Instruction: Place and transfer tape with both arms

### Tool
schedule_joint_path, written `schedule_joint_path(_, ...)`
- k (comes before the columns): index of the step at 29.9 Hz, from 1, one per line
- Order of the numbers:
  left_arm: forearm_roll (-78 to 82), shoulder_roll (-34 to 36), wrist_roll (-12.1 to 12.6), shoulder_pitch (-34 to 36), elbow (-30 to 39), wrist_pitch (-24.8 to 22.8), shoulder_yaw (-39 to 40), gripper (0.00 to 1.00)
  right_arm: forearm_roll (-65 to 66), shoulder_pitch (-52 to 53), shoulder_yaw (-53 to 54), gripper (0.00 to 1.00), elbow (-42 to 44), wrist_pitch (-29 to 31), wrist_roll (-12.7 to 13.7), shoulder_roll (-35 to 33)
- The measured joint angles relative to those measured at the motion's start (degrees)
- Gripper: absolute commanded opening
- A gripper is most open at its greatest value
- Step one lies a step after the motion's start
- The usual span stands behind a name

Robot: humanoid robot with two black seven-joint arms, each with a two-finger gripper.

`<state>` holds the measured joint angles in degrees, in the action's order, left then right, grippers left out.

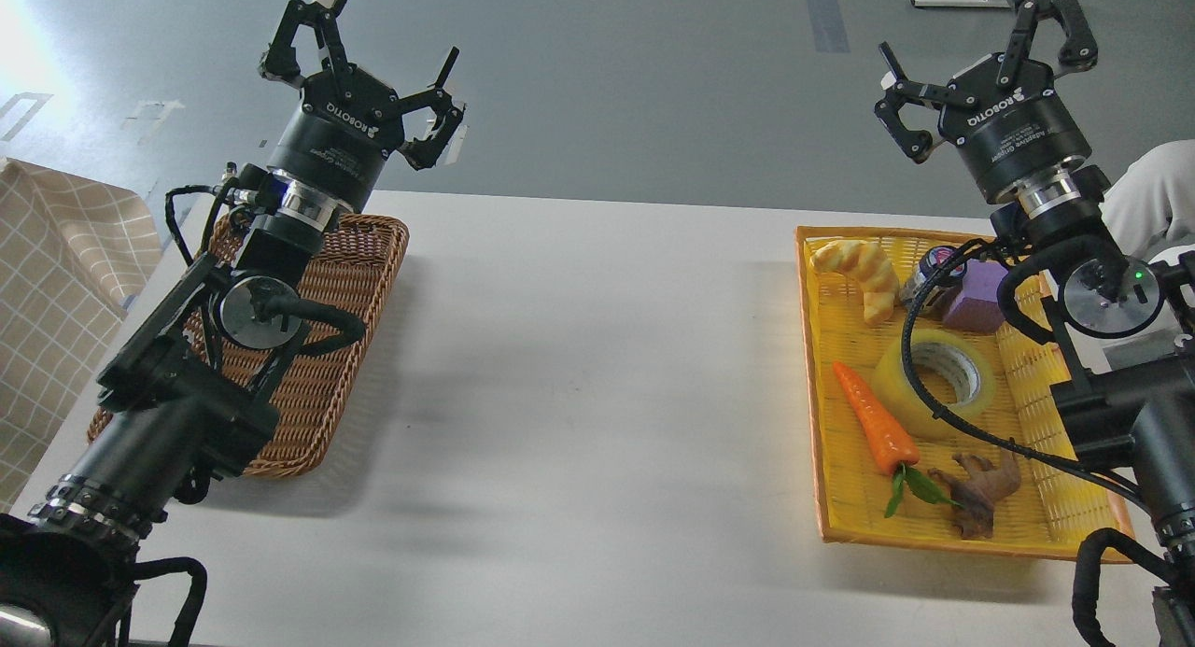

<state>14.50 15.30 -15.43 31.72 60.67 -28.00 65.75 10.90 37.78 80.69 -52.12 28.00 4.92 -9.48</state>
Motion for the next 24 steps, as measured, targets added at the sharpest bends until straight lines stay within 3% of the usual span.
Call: schedule_joint_path(24, 0.18, 0.03, -0.26, 0.00, 0.20, 0.00, -0.53, 0.98, -0.09, -0.43, 0.00, 1.00, 0.00, 0.00, 0.00, 0.16)
